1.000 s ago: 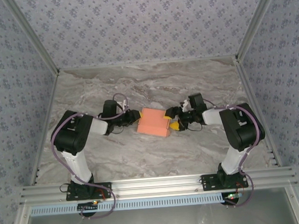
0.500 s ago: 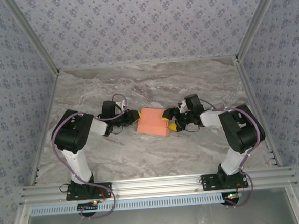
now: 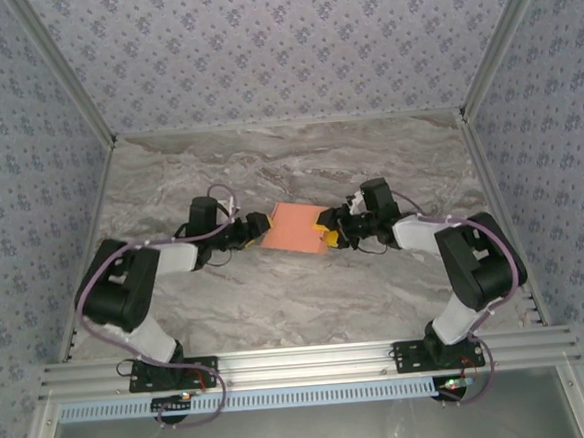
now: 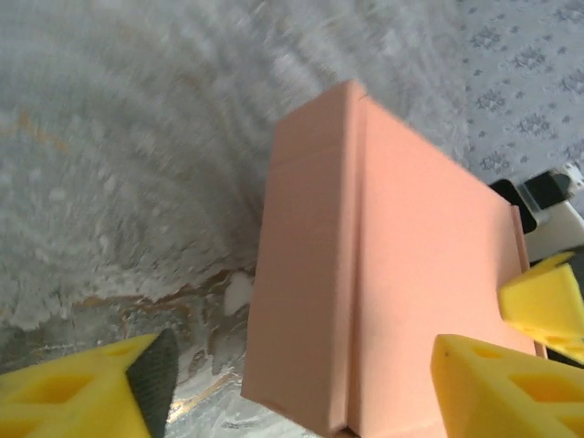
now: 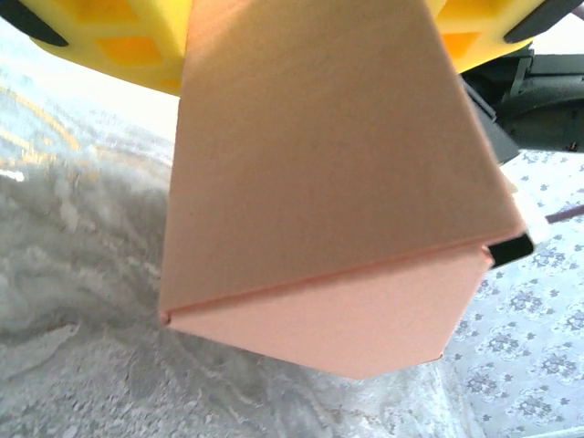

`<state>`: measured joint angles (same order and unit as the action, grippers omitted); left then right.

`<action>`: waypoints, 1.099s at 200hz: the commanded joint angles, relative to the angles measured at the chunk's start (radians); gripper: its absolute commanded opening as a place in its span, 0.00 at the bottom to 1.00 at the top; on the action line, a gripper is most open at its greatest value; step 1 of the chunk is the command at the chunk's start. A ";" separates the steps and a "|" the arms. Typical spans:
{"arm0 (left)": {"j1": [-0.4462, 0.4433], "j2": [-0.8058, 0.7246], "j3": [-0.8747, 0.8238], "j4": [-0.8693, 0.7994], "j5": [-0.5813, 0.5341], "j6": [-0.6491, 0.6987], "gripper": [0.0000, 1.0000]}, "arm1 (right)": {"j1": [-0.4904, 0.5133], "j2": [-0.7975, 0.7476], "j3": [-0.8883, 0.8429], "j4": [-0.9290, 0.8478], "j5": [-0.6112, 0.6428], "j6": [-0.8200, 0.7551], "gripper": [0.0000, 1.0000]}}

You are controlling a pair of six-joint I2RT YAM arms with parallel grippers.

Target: Fold the paper box

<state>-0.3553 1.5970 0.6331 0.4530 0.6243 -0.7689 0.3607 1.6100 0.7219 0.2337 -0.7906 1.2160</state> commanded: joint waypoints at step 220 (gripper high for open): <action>-0.547 0.030 -0.132 0.405 -0.622 1.631 0.61 | -0.157 -0.116 0.079 -0.733 -0.239 -0.198 0.48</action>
<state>-0.8848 1.6264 0.4648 0.8478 0.0280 0.8272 0.1944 1.5185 0.8032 -0.4480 -1.0180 1.0367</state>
